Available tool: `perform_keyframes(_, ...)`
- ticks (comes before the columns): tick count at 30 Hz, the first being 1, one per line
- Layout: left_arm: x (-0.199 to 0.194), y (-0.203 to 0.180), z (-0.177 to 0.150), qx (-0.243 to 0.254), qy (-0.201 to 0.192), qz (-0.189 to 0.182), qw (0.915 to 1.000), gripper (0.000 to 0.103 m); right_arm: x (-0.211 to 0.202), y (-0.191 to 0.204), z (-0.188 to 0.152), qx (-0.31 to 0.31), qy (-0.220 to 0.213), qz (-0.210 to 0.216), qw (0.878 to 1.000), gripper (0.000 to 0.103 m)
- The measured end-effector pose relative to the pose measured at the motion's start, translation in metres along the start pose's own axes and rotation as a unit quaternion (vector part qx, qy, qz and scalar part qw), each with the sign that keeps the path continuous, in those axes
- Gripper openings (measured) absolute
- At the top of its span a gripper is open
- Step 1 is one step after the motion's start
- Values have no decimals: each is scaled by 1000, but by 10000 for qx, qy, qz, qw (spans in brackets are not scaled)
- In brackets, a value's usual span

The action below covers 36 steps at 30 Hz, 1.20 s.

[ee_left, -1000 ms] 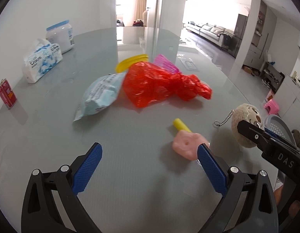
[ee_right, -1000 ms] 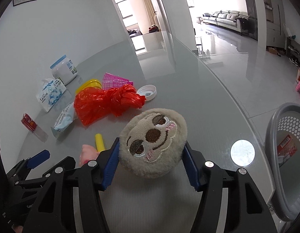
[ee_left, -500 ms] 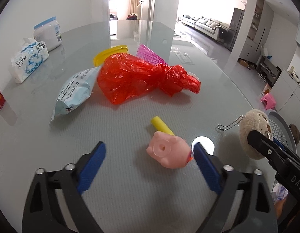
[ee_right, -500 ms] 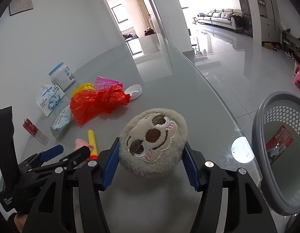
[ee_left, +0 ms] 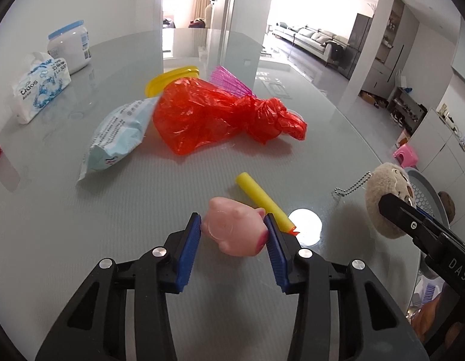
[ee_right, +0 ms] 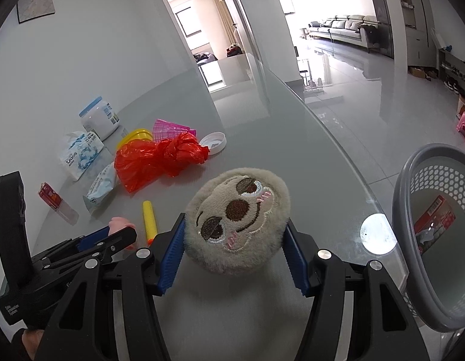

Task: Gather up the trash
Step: 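Carry the sloth and pig over the basket and open both tools to drop them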

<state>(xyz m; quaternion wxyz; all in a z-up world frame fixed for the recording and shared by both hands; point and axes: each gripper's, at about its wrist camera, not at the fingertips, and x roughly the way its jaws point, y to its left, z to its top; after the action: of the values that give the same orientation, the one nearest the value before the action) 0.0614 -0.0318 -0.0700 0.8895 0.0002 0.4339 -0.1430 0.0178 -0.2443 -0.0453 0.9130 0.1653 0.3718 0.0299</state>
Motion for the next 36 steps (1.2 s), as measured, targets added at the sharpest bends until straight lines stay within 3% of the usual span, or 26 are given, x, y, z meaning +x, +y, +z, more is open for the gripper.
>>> perform_keyframes(11, -34, -16, 2, 312, -443, 130, 9984, 42, -25, 3, -3, -53, -204, -108, 9997, 58)
perform_keyframes(21, -45, -95, 2, 978, -610, -545, 9918, 42, -86, -46, -21, 333, -519, -716, 9955, 58)
perform_keyframes(28, -33, -182, -2, 1739, -451, -1180, 9766, 42, -130, -113, -42, 1026, -748, -1357, 9826, 58)
perform_keyframes(36, -6, -261, -8, 2431, -187, -1502, 9581, 42, -150, -178, -60, 1699, -753, -1802, 9659, 58)
